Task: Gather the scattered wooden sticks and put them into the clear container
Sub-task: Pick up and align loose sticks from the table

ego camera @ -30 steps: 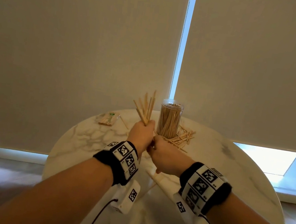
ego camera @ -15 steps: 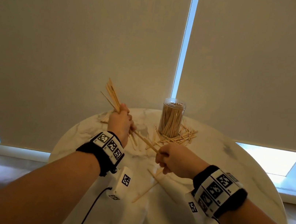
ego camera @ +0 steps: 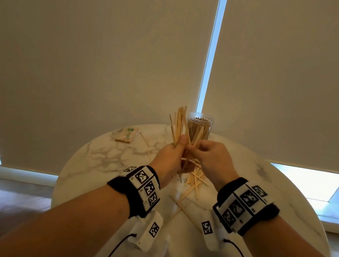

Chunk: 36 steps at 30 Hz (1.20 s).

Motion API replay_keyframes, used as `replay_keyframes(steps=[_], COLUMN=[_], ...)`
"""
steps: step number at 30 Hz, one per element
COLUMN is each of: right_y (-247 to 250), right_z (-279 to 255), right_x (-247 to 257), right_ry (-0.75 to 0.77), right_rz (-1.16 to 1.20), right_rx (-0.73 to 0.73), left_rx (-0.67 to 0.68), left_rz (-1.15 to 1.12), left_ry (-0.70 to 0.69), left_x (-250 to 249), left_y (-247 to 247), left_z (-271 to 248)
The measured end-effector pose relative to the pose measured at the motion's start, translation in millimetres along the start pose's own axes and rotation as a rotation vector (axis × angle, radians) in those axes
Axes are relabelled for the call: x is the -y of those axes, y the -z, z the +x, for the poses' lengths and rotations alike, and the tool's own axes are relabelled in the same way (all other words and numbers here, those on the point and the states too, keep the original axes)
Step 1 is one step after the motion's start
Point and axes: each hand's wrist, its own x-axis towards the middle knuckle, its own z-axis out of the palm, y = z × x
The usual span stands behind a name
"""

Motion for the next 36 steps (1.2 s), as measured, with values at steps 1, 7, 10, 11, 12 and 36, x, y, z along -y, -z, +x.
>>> replay_keyframes(steps=[1,7,10,11,12,36], right_y=[0.7,2.9,0.7,-1.2,-3.5,8.9], right_z=[0.4,5.6,3.0,0.8,-1.6,18.0], right_x=[0.2,-0.5,-2.4,-2.8,-2.7,21.0], right_ry=[-0.011,0.023,0.084,0.103,0.123,0.083], right_rz=[0.028,-0.138,-0.246,-0.277,-0.311,-0.076], right_rx=[0.011,0.112,0.144,0.143,0.125,0.011], left_rx=[-0.009,0.034,0.023,0.008,-0.003,0.232], left_rz=[-0.023,-0.089,-0.032,-0.001,0.03,0.223], left_ry=[-0.003,0.013,0.036,0.036,0.035,0.0], left_x=[-0.2,1.1,2.6,3.4,4.1,5.9], left_y=[-2.2,-3.3,2.4,4.0,4.9,-5.8], left_z=[-0.1,-2.9,-2.0,-1.3,-0.6,-22.8])
